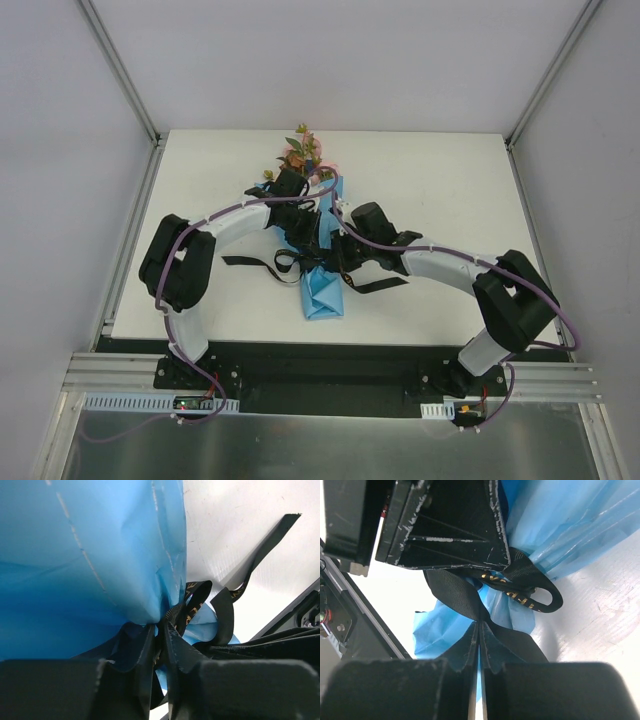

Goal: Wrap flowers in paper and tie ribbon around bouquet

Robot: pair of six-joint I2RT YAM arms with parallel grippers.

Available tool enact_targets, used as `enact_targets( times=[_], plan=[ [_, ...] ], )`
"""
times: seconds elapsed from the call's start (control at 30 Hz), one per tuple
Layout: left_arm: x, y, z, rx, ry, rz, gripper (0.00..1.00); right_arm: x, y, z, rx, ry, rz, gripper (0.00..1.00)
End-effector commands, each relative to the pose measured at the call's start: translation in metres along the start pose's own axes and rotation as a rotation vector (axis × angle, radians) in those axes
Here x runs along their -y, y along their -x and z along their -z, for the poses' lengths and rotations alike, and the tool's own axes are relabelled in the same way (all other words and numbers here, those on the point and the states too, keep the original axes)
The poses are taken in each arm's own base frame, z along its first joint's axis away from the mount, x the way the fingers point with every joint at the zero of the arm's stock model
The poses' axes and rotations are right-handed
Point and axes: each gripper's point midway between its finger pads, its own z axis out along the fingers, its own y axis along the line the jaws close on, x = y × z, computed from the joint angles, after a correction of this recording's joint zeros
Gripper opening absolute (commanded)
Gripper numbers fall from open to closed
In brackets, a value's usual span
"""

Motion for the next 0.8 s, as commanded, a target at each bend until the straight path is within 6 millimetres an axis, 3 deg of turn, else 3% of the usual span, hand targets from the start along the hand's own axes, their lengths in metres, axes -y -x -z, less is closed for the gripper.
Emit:
enact_targets(
  times=[0.0,0.37,0.6,0.77],
  plan=[
    [0.01,0.01,0.009,0.027,-0.016,-0.049,0.03,-0.002,0.009,-0.001,0.041,0.013,-0.054,0.04],
    [0.035,0.025,0.033,0.115,-0.073,-0.038,0.0,-0.005,0.008,-0.01,0.042,0.035,-0.259,0.0],
    [0.046,0.017,0.043,0.146,-0.121,-0.021,0.0,0.004,0.012,-0.017,0.089,0.023,-0.44,0.0],
    [0.042,0.003,0.037,0.112,-0.13,0.006,0.0,0.001,0.022,-0.016,0.138,0.048,-0.538,0.01]
  ],
)
